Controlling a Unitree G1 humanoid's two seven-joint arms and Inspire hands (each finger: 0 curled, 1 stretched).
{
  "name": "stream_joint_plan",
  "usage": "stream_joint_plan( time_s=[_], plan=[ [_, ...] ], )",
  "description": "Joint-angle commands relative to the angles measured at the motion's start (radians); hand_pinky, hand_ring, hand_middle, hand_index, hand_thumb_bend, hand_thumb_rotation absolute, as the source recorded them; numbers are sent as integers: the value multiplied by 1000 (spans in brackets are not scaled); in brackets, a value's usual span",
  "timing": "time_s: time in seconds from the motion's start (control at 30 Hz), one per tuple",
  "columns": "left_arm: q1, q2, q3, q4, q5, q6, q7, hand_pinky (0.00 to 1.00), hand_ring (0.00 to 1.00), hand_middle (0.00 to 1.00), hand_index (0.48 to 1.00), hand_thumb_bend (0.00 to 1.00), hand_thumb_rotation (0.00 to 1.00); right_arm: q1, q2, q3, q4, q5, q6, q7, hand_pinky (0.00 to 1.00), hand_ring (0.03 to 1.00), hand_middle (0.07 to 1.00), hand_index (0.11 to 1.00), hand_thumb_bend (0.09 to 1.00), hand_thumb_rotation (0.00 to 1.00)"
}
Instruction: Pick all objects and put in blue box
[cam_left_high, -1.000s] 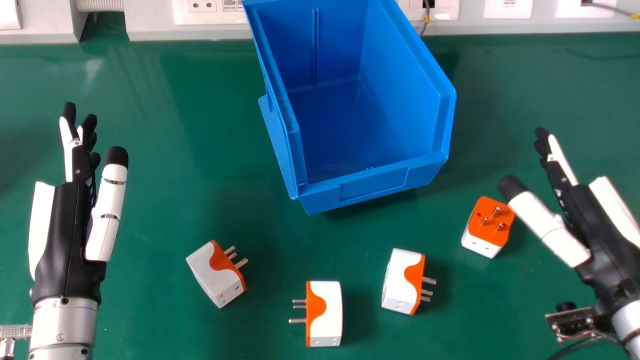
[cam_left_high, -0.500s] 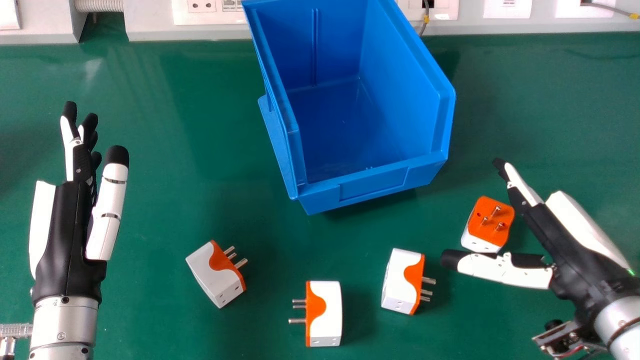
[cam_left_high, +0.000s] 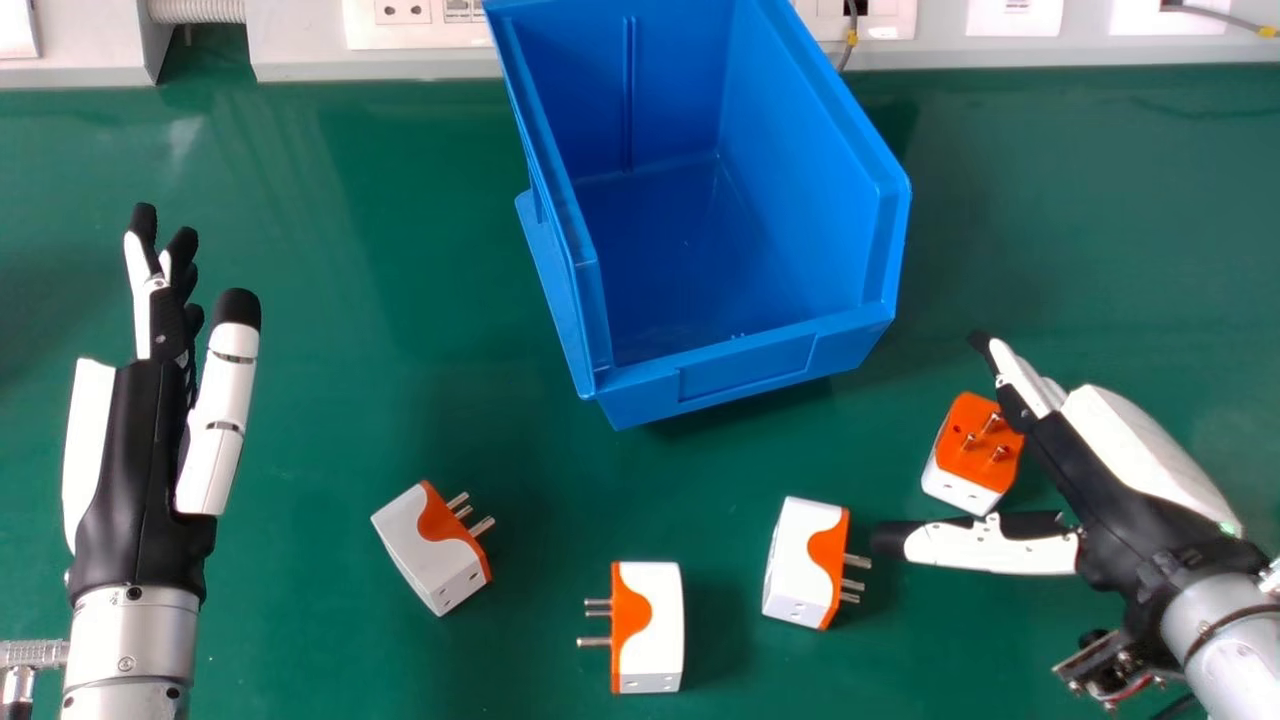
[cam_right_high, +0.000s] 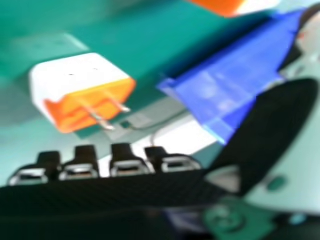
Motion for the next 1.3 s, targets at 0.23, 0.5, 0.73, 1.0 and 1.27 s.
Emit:
stream_joint_plan(
  time_s=[0.23, 0.5, 0.73, 1.0, 1.27],
  plan=[
    [-17, 15, 3, -3, 2, -10, 3, 995, 1000, 1000, 998, 403, 1000, -81, -12, 35, 29, -100, 90, -21, 1000, 1000, 1000, 1000, 693, 537],
    [-17, 16, 3, -6, 2, -10, 1, 995, 1000, 1000, 998, 408, 1000, -96, -5, 48, 24, -124, 136, -28, 1000, 1000, 1000, 1000, 675, 515],
    [-14, 15, 3, -11, 1, -5, 1, 995, 1000, 1000, 998, 412, 1000, -130, -13, 62, 61, -137, 138, -41, 999, 1000, 1000, 1000, 668, 503],
    [-16, 17, 3, -8, 0, -3, -2, 995, 1000, 1000, 999, 412, 1000, -204, -14, 106, 173, -159, 143, -58, 994, 1000, 1000, 1000, 671, 490],
    [-14, 19, 5, -16, 2, 2, -4, 995, 1000, 1000, 998, 414, 1000, -286, -22, 148, 282, -167, 150, -40, 994, 1000, 1000, 1000, 663, 458]
  ],
)
